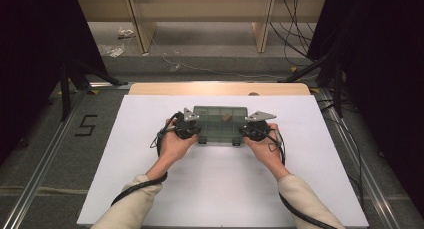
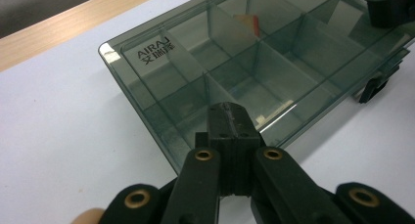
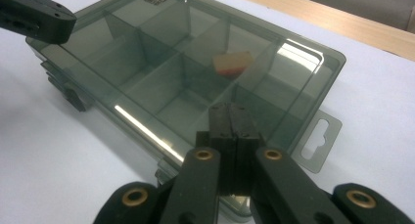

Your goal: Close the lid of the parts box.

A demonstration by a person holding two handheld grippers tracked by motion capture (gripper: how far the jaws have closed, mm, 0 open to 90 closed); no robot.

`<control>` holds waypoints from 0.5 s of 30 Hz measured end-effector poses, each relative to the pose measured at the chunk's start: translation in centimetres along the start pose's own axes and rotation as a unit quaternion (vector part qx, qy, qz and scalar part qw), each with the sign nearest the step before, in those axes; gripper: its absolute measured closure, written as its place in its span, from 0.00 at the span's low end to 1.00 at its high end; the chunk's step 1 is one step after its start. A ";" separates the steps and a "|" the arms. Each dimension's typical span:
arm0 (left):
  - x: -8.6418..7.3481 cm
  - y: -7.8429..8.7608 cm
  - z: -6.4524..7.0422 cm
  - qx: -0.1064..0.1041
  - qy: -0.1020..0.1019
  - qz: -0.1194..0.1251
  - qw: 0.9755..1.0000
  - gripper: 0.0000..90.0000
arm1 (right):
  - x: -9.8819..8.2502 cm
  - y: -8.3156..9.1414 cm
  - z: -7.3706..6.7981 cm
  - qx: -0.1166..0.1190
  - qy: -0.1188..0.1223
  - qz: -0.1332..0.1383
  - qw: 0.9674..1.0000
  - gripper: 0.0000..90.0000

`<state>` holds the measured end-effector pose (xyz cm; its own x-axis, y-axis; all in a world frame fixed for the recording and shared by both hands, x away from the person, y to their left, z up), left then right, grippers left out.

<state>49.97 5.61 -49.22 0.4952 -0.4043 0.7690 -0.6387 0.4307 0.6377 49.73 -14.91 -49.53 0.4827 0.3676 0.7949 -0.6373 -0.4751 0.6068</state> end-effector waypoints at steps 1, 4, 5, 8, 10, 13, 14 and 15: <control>0.0 0.0 0.0 0.001 -0.001 0.001 1.000 1.00 | 0.0 0.0 0.0 -0.003 0.004 0.000 1.000 1.00; 0.0 0.0 0.1 0.003 -0.004 0.003 1.000 1.00 | 0.0 0.0 -0.1 -0.003 0.006 0.000 1.000 1.00; 0.0 0.0 0.1 0.003 -0.004 0.003 1.000 1.00 | 0.0 0.0 0.0 -0.001 0.002 0.001 1.000 1.00; -0.1 0.0 0.1 0.000 0.000 0.004 1.000 1.00 | 0.0 0.0 0.0 0.000 -0.001 0.003 1.000 1.00; -0.1 0.0 0.1 0.001 0.000 0.005 1.000 1.00 | -0.1 0.0 0.0 0.000 -0.005 0.005 1.000 1.00; -0.1 0.0 0.1 0.004 -0.007 0.006 1.000 0.99 | -0.1 0.0 0.0 -0.001 -0.006 0.007 1.000 1.00; -0.1 0.0 0.1 0.005 -0.008 0.006 1.000 0.99 | -0.1 0.1 0.0 0.000 -0.008 0.008 1.000 1.00; -0.1 0.0 0.1 0.005 -0.009 0.007 1.000 0.99 | -0.1 0.1 0.0 -0.001 -0.007 0.008 1.000 1.00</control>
<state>49.82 5.56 -49.29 0.4760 -0.4122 0.7769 -0.6518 0.4276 0.6263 49.59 -14.98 -49.57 0.4805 0.3489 0.8046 -0.6462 -0.4795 0.5938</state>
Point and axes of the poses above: each handheld gripper's, and its own axes: y roughly backward along the jaws, x roughly out of its top, z roughly to its right, the point moved 6 cm from there along -y, roughly forward along the jaws, and after that the axes turned 2 degrees about x, right-handed, at the moved point
